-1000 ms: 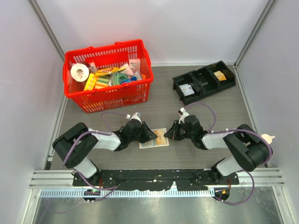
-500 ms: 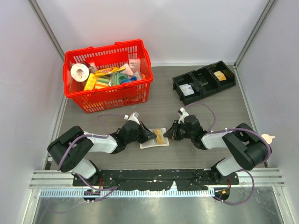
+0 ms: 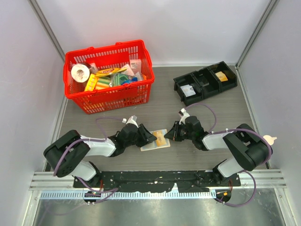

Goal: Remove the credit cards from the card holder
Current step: Remove the credit card from the card holder.

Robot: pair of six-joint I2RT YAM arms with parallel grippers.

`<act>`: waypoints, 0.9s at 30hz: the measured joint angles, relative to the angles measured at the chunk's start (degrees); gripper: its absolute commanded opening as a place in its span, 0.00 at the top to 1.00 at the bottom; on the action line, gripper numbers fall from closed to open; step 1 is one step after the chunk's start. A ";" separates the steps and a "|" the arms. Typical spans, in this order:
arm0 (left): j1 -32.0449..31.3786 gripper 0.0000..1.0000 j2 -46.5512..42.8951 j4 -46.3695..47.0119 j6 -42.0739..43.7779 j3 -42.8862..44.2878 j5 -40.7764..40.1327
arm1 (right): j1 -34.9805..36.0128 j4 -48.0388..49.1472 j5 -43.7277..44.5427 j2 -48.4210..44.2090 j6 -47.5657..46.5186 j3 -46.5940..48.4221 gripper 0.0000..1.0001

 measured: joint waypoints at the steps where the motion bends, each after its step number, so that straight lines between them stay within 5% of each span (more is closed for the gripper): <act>1: 0.00 0.54 0.02 0.02 0.04 0.15 -0.02 | -0.02 0.00 0.00 0.02 -0.02 0.02 0.97; 19: 0.00 0.55 5.99 1.66 -1.55 3.91 0.11 | 0.00 0.00 -0.02 0.00 -0.02 0.02 0.98; 27: 0.11 0.81 9.05 5.73 -3.63 3.48 0.28 | -0.02 0.00 -0.02 0.00 -0.02 0.02 0.97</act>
